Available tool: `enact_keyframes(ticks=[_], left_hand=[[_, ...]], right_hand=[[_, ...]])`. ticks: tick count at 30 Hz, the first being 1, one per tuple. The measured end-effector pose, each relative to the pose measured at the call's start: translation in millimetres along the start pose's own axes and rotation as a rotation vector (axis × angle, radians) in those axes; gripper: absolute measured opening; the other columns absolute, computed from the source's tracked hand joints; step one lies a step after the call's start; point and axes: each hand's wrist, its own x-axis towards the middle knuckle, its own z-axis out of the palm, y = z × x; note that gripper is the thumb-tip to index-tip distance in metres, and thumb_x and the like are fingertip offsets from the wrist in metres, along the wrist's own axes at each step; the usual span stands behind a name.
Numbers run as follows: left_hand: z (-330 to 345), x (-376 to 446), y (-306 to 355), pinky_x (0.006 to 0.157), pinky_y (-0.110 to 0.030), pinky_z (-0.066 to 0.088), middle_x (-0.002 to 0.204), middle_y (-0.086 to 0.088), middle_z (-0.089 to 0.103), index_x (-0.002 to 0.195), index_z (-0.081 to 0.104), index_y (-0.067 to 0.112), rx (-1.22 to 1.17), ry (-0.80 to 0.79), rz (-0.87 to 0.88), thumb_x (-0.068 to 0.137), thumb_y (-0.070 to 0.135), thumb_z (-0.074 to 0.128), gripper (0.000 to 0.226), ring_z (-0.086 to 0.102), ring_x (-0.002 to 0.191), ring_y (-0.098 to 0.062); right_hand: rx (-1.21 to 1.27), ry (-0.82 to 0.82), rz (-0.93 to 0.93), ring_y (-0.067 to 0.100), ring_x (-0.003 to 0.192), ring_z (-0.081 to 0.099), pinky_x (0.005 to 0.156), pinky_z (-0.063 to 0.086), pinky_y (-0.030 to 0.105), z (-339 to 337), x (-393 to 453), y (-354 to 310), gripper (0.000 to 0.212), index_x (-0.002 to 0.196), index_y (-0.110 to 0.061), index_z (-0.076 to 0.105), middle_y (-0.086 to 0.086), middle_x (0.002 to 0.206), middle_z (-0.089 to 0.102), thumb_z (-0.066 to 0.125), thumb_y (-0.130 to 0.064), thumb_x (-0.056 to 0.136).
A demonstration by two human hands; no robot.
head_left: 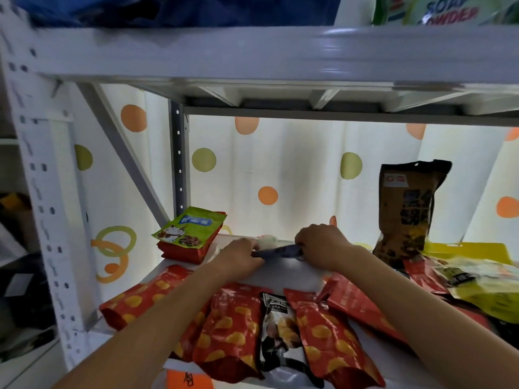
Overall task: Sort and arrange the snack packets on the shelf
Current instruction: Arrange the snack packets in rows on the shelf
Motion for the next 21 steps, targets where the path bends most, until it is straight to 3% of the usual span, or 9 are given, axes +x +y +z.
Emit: enact_keyframes(ticks=[3, 5, 8, 10, 12, 16, 18, 21], left_hand=[[-9.8, -3.3, 2.4, 0.068, -0.029, 0.041, 0.101, -0.009, 0.067, 0.106, 0.062, 0.011, -0.004, 0.0, 0.043, 0.079, 0.036, 0.065, 0.037, 0.062, 0.094, -0.025], [-19.7, -6.1, 5.5, 0.063, -0.028, 0.039, 0.086, -0.003, 0.064, 0.09, 0.06, 0.017, 0.042, 0.029, 0.059, 0.079, 0.044, 0.066, 0.03, 0.061, 0.082, -0.023], [-37.6, -9.5, 15.6, 0.05, -0.027, 0.031, 0.058, 0.001, 0.048, 0.059, 0.044, 0.019, 0.075, 0.124, 0.075, 0.082, 0.038, 0.064, 0.036, 0.052, 0.062, -0.022], [-52.5, -13.3, 23.7, 0.05, -0.028, 0.031, 0.057, 0.0, 0.047, 0.055, 0.043, 0.019, 0.061, 0.194, 0.088, 0.082, 0.034, 0.067, 0.039, 0.047, 0.059, -0.02], [-66.9, -18.9, 29.8, 0.052, -0.03, 0.034, 0.06, -0.001, 0.052, 0.06, 0.052, 0.017, 0.007, 0.245, 0.091, 0.08, 0.038, 0.073, 0.035, 0.049, 0.058, -0.018], [-82.8, -35.9, 25.7, 0.053, -0.031, 0.033, 0.06, -0.007, 0.058, 0.064, 0.06, 0.01, -0.129, 0.312, 0.128, 0.077, 0.033, 0.078, 0.032, 0.054, 0.057, -0.021], [-85.4, -47.0, 21.6, 0.056, -0.032, 0.033, 0.062, -0.009, 0.06, 0.061, 0.058, 0.012, -0.146, 0.364, 0.129, 0.079, 0.03, 0.076, 0.031, 0.058, 0.063, -0.026], [-89.3, -64.0, 13.2, 0.052, -0.029, 0.029, 0.048, 0.005, 0.048, 0.052, 0.046, 0.021, -0.292, 0.409, 0.153, 0.081, 0.023, 0.075, 0.04, 0.046, 0.053, -0.019]], right_hand=[[-0.136, 0.261, 0.004, 0.024, 0.083, 0.065, 0.069, 0.032, 0.029, -8.6, 0.3, -1.5, 0.014, 0.09, -0.025, 0.062, -0.002, 0.088, 0.066, 0.061, -0.015, 0.082], [-0.194, 0.389, 0.031, 0.021, 0.064, 0.062, 0.065, 0.034, 0.029, -16.0, 0.3, -6.9, 0.024, 0.074, -0.026, 0.062, -0.004, 0.068, 0.062, 0.078, -0.012, 0.062], [-0.154, 0.578, 0.006, 0.025, 0.061, 0.061, 0.078, 0.047, 0.038, -35.0, -3.4, -16.3, 0.025, 0.07, -0.024, 0.063, -0.004, 0.061, 0.058, 0.082, -0.019, 0.055], [-0.134, 0.69, -0.042, 0.027, 0.069, 0.063, 0.089, 0.046, 0.045, -50.4, -8.3, -27.8, 0.015, 0.076, -0.023, 0.065, -0.003, 0.065, 0.061, 0.07, -0.016, 0.064], [-0.117, 0.776, -0.093, 0.027, 0.076, 0.064, 0.097, 0.044, 0.048, -64.0, -11.8, -40.0, 0.018, 0.079, -0.024, 0.068, -0.004, 0.069, 0.064, 0.06, -0.014, 0.066], [-0.097, 0.872, -0.173, 0.028, 0.094, 0.067, 0.104, 0.031, 0.048, -86.7, -22.1, -66.7, 0.02, 0.082, -0.022, 0.074, -0.003, 0.082, 0.073, 0.062, -0.014, 0.067], [-0.045, 0.91, -0.183, 0.031, 0.103, 0.067, 0.108, 0.033, 0.049, -95.7, -29.9, -76.8, 0.022, 0.084, -0.018, 0.077, 0.002, 0.096, 0.075, 0.061, -0.016, 0.07], [0.04, 0.969, -0.142, 0.035, 0.117, 0.06, 0.108, 0.037, 0.056, -106.2, -44.9, -86.9, 0.039, 0.106, -0.012, 0.074, 0.015, 0.124, 0.067, 0.049, -0.02, 0.077]])
